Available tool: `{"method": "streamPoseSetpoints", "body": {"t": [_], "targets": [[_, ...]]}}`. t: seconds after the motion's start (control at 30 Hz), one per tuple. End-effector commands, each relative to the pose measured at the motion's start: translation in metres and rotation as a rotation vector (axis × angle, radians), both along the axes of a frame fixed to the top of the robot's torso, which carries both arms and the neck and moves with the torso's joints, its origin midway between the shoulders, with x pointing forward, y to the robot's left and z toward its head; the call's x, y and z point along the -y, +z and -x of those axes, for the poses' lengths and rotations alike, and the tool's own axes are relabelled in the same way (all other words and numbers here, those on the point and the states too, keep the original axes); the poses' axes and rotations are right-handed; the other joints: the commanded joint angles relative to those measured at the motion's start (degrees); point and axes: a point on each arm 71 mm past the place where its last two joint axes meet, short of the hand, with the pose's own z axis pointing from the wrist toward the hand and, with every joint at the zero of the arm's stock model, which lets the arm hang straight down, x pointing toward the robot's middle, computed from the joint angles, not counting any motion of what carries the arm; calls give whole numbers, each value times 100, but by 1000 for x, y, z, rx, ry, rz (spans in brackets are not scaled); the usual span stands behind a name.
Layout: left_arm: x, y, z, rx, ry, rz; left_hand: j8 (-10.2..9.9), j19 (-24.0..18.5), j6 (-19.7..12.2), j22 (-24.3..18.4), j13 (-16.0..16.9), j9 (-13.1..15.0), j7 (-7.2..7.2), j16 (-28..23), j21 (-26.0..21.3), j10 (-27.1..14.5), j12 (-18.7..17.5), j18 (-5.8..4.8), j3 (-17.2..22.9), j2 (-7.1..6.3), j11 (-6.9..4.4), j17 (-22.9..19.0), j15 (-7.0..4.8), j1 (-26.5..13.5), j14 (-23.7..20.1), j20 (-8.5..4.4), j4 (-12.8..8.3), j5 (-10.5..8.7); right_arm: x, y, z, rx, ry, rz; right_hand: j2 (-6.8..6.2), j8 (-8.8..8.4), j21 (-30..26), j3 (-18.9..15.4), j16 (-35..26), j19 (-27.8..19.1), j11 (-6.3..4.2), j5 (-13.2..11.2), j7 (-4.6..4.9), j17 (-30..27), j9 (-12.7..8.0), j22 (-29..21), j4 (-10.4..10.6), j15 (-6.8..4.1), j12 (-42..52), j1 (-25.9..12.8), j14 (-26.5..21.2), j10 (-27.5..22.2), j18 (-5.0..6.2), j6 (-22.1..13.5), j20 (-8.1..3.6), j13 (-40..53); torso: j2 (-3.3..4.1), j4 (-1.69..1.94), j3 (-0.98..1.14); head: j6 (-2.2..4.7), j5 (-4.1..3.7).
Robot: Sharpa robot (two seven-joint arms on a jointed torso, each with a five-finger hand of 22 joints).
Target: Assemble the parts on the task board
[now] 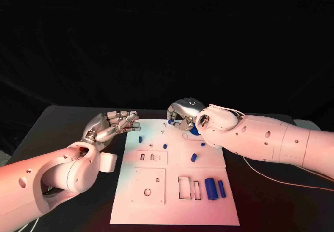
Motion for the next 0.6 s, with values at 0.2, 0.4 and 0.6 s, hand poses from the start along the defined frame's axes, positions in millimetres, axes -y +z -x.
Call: {"method": "streamPoseSetpoints", "body": {"t": [0.2,0.4,0.6], "targets": [[3,1,1,1,-23,13,-28,48,-40,-5,-8,-5,91,-20,-30,-4,-34,34,10,8,30,5,26,-43,28,6,20,18,-10,-1,-3,11,16,-14,61,27,29,-1,39,148,-42,26,37,10,10,759,-34,-18,38,-30,166,60,-89,-18,-6,33,19,42,-9,-10,20],[3,1,1,1,-23,13,-28,48,-40,-5,-8,-5,91,-20,-30,-4,-34,34,10,8,30,5,26,-43,28,6,20,18,-13,-3,-6,6,12,-8,56,26,27,-2,46,145,-40,24,40,15,15,756,-34,-16,36,-43,167,57,-88,-26,-4,33,24,43,-9,-7,37],[3,2,0,0,-24,13,-28,48,-40,-5,-8,-5,91,-20,-30,-4,-34,34,10,8,30,5,26,-43,28,6,20,18,-14,-7,-8,-13,9,9,54,27,27,-4,50,143,-37,15,41,16,22,756,-31,-12,34,-63,166,53,-87,-33,-1,34,27,38,-9,-19,43]]}}
